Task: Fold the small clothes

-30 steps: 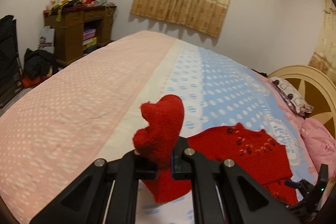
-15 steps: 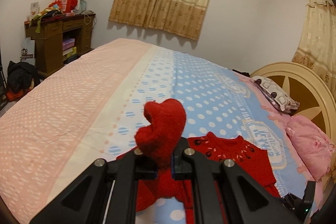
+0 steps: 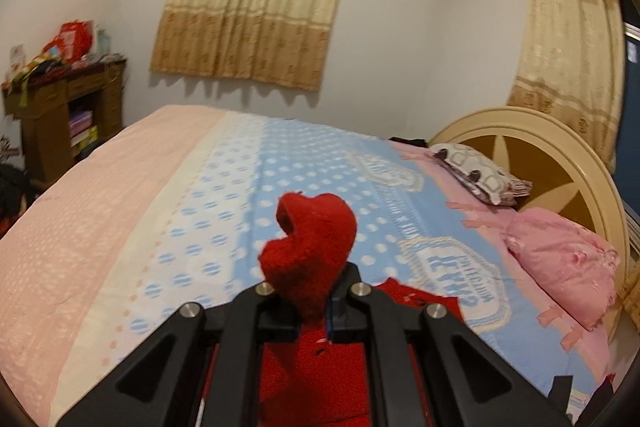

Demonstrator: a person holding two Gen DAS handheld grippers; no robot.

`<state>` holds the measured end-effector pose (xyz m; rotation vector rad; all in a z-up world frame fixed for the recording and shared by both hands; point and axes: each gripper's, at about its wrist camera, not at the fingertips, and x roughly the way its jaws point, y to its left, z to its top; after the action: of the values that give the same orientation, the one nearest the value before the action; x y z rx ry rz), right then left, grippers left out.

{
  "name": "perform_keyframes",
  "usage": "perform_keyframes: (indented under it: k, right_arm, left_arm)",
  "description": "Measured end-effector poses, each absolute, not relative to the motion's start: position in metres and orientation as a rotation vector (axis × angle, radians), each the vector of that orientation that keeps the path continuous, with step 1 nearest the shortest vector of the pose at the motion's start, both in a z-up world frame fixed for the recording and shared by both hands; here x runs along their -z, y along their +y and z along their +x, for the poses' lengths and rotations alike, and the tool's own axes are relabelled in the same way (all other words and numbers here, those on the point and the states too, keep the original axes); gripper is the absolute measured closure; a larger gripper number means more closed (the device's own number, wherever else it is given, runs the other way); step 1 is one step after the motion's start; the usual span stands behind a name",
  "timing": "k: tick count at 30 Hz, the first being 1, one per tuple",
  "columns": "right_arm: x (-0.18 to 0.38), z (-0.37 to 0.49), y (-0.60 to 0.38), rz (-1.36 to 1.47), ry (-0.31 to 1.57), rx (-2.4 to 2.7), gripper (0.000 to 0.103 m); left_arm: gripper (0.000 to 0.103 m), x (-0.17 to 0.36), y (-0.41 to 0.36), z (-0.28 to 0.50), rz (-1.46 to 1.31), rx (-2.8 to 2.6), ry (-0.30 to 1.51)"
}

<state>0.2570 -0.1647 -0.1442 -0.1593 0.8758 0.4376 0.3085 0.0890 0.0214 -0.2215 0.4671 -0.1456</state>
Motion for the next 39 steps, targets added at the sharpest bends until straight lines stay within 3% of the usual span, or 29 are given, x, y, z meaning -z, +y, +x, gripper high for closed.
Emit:
perform_keyframes:
  k: [13,26,34,35,38,39]
  right_arm:
    - [0.160,0.247,-0.189,-0.095,0.896,-0.412,0.015]
    - [0.167,0.243,-0.204,-0.034,0.914,-0.388,0.015]
    - [0.173,0.243,-0.209,0.006,0.933,-0.380,0.015]
    - [0.174,0.243,-0.210,0.011,0.936,-0.380,0.015]
    - [0.177,0.245,-0.211,0.025,0.946,-0.386,0.015]
    - [0.178,0.247,-0.213,0.029,0.947,-0.386,0.015]
  left_arm:
    - [0.095,-0.022,0.013,0.325,-0.176,0.283,0.477]
    - [0.095,0.075,-0.097,0.356,0.030,0.279,0.623]
    - [0.086,0.098,-0.133,0.352,0.145,0.354,0.680]
    - [0.079,0.096,-0.132,0.350,0.148,0.358,0.678]
    - [0.031,0.087,-0.123,0.346,0.144,0.352,0.641]
    - [0.025,0.082,-0.117,0.342,0.136,0.342,0.606]
